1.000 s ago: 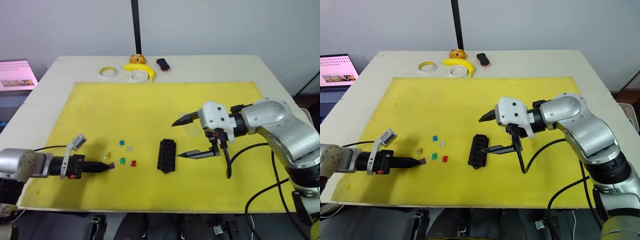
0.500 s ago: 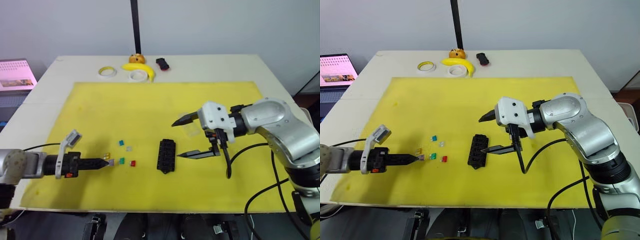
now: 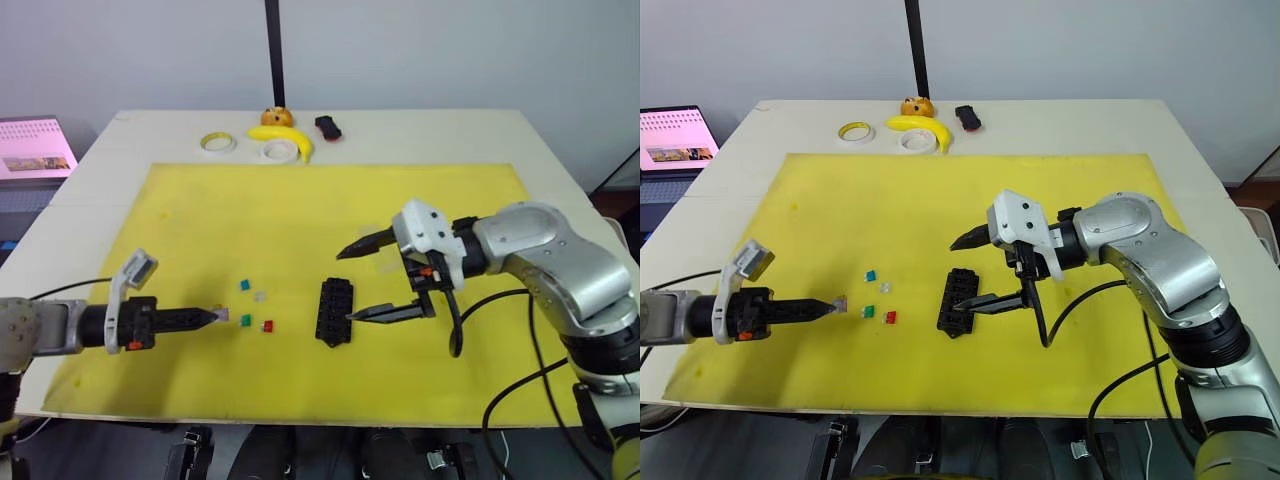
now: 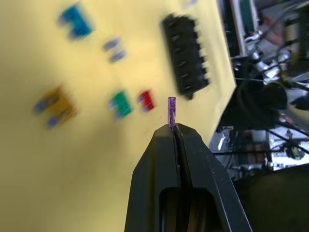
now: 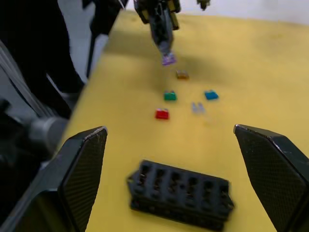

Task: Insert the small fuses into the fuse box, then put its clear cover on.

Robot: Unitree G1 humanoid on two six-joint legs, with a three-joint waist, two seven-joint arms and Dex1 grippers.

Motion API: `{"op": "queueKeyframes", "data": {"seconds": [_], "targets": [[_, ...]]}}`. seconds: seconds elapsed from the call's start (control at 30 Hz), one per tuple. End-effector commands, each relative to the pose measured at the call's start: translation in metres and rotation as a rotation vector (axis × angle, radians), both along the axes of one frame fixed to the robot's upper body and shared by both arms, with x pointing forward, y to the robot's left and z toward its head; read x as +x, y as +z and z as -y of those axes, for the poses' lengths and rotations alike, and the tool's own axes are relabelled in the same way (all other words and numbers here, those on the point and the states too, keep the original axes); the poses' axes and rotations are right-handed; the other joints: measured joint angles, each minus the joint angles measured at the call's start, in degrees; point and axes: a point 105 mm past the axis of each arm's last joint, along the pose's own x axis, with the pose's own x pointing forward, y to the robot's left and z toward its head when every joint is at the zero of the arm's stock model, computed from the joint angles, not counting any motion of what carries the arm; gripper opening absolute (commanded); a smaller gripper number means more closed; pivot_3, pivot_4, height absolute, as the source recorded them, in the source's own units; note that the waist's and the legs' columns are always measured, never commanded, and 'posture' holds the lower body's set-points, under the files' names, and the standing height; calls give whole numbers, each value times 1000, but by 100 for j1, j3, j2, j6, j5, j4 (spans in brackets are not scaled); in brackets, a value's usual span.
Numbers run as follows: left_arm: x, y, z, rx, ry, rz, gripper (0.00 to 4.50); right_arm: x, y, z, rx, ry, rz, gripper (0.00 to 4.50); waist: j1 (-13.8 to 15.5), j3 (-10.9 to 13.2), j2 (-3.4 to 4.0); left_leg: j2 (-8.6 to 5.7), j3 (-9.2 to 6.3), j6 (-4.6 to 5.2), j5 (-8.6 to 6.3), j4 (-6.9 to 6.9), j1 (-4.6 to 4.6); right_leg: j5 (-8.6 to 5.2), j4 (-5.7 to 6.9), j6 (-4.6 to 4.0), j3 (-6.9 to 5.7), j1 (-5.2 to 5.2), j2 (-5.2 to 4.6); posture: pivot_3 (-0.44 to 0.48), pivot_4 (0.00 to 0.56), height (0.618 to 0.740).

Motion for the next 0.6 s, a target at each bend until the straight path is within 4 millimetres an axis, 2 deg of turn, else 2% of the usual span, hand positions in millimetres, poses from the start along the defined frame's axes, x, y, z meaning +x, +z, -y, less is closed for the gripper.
{"op": "queueKeyframes", "data": {"seconds": [0.03,0.3,0.5,0.6], "targets": [[1,36,21,-75,-67,118,40,1,20,3,143,-67,-139,4500,5,0,-1,0,0,0,0,1,-1,0,-1,0,0,1,0,0,150,740],[13,75,57,-193,-139,269,40,2,25,3,261,-171,-389,4500,-27,0,-4,0,-4,-5,3,5,-5,6,3,4,-2,-3,15,0,150,740],[16,94,74,-268,-163,342,40,3,29,-5,374,-202,-548,4500,-24,-1,-6,-2,-3,-6,5,6,-5,8,5,7,-1,-3,19,0,150,740],[16,96,79,-291,-166,349,40,3,32,-8,405,-212,-580,4500,-31,-1,-6,-1,-3,-6,6,6,-4,8,5,7,-1,-2,20,0,150,740]]}}
